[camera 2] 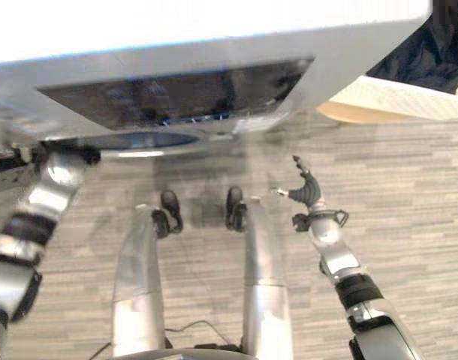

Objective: Grab the laundry basket,head to the washer,open it,put in the laundry and shut it.

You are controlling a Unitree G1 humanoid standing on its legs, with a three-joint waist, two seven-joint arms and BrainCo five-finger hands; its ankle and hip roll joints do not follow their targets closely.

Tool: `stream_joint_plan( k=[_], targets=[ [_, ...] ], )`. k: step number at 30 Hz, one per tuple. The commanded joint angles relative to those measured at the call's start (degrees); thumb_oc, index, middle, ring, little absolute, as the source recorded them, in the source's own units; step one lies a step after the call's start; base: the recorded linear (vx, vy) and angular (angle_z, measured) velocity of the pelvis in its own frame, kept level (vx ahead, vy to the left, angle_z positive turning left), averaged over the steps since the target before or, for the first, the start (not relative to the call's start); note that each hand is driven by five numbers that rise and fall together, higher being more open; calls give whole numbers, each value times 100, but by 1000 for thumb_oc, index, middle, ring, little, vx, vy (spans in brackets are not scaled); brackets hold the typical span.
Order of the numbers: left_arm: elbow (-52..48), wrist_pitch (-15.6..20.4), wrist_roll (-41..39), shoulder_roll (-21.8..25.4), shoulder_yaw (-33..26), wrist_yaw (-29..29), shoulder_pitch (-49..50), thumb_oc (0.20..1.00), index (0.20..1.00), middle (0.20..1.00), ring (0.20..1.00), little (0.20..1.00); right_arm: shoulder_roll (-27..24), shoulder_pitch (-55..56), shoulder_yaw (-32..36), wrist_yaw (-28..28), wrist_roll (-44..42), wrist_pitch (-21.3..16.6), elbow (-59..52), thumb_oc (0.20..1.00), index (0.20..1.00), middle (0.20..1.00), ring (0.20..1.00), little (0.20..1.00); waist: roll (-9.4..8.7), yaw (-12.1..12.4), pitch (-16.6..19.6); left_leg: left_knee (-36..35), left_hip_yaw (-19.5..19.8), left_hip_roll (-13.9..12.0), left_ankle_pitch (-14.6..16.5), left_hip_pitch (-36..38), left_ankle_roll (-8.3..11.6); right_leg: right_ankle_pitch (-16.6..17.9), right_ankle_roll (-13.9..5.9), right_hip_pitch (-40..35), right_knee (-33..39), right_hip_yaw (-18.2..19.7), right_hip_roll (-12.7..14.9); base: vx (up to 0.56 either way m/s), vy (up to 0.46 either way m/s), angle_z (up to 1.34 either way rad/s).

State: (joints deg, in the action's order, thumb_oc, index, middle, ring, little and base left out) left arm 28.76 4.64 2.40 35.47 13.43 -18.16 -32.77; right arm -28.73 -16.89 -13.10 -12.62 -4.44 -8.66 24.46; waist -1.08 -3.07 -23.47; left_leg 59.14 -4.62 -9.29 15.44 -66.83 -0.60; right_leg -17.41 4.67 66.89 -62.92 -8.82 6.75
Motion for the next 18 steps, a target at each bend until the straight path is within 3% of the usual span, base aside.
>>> stream_joint_plan(
  k=[1,3,5,6,7,8,10,12,15,18],
  targets=[
    [72,206,-530,-240,-124,59,309,1000,1000,1000,1000,1000,190,277,24,-135,128,9,107,1000,1000,1000,1000,1000,-142,-89,456,-136,230,-38,490,734,-76,417,-677,-639,1273,202,89,21,1,13],
    [-66,285,-843,-737,-296,368,1293,1000,1000,1000,1000,1000,294,460,119,-48,189,130,362,1000,1000,1000,1000,1000,-159,7,489,-1001,95,84,277,1702,-31,611,-760,-1499,1990,155,109,47,6,12],
    [-80,282,-843,-738,-302,371,1314,1000,1000,1000,1000,1000,291,469,112,-48,189,128,362,1000,1000,1000,1000,1000,-167,4,455,-1054,84,90,257,1781,-31,628,-762,-1569,2031,159,110,49,-4,0],
    [-26,335,-1150,-1040,-375,658,2007,1000,1000,1000,1000,1000,367,676,194,34,238,198,623,1000,1000,1000,1000,1000,-187,68,468,-1904,1,206,48,2816,-4,811,-859,-2561,2786,89,108,99,-9,10],
    [-32,335,-1152,-1040,-377,660,2017,1000,1000,1000,1000,1000,365,681,190,34,238,196,622,1000,1000,1000,1000,1000,-194,69,431,-1951,-9,212,31,2889,-4,824,-861,-2625,2819,92,109,207,-31,15],
    [110,372,-1386,-1241,-442,772,2390,1000,1000,1000,1000,1000,436,826,220,91,282,213,783,1000,1000,1000,1000,1000,-206,99,487,-2538,-35,274,-123,3564,28,933,-926,-3292,3322,33,107,154,-40,10],
    [191,366,-1380,-1288,-434,834,2512,1000,1000,1000,1000,1000,474,893,229,109,304,202,846,1000,1000,1000,1000,1000,-223,113,464,-2899,-73,311,-200,3995,40,995,-961,-3690,3603,7,99,98,-37,9],
    [402,327,-1298,-1385,-408,1017,2890,1000,1000,1000,1000,1000,575,1097,283,204,371,210,1021,1000,1000,1000,1000,1000,-285,118,609,-3742,-216,324,-611,4839,91,1297,-998,-4523,4367,-86,102,159,-49,2],
    [443,312,-1209,-1420,-382,1122,3119,1000,1000,1000,1000,1000,620,1238,293,281,419,208,1107,1000,1000,1000,1000,1000,-279,118,689,-4263,-304,336,-765,5407,134,1376,-1042,-5023,4734,-71,31,177,-26,-13],
    [538,261,-1027,-1486,-352,1333,3395,1000,1000,1000,1000,1000,683,1456,346,408,502,230,1181,1000,1000,1000,1000,1000,-236,76,1040,-5105,-403,407,-1015,6228,216,1530,-1105,-5798,5579,-80,-96,245,-31,-13]
  ],
)
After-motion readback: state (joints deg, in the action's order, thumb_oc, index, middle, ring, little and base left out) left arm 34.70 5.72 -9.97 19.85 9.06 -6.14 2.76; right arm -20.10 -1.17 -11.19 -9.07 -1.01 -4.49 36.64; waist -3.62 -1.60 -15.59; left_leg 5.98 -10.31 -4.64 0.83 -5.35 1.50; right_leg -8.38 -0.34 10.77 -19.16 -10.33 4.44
